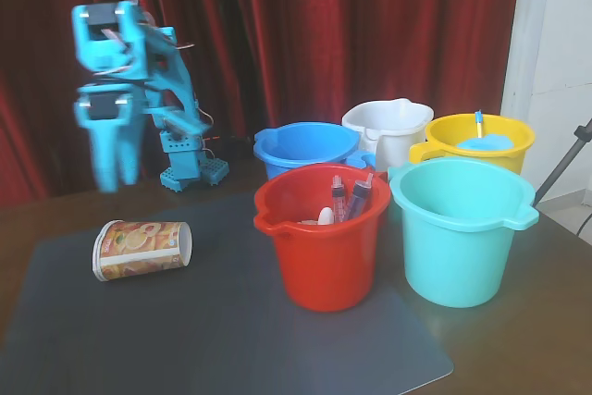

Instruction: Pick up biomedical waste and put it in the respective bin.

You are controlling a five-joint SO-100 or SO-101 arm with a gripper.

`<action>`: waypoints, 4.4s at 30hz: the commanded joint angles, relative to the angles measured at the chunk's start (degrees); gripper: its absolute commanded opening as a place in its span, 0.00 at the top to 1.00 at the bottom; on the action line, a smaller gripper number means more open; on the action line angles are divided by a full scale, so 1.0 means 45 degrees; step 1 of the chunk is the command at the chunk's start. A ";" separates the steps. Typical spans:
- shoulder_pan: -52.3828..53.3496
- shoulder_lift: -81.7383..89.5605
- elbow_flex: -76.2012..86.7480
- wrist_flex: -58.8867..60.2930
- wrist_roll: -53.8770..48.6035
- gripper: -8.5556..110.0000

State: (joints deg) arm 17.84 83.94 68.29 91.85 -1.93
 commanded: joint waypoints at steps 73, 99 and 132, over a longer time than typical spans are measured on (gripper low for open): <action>0.0879 0.2187 0.7148 -0.2187 -0.2344 0.56; 0.0684 0.2148 1.0762 -0.5801 -0.1328 0.59; -0.0684 0.1035 1.2539 -1.4473 -0.0273 0.94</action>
State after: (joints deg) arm 14.94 88.68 124.80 34.01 -3.69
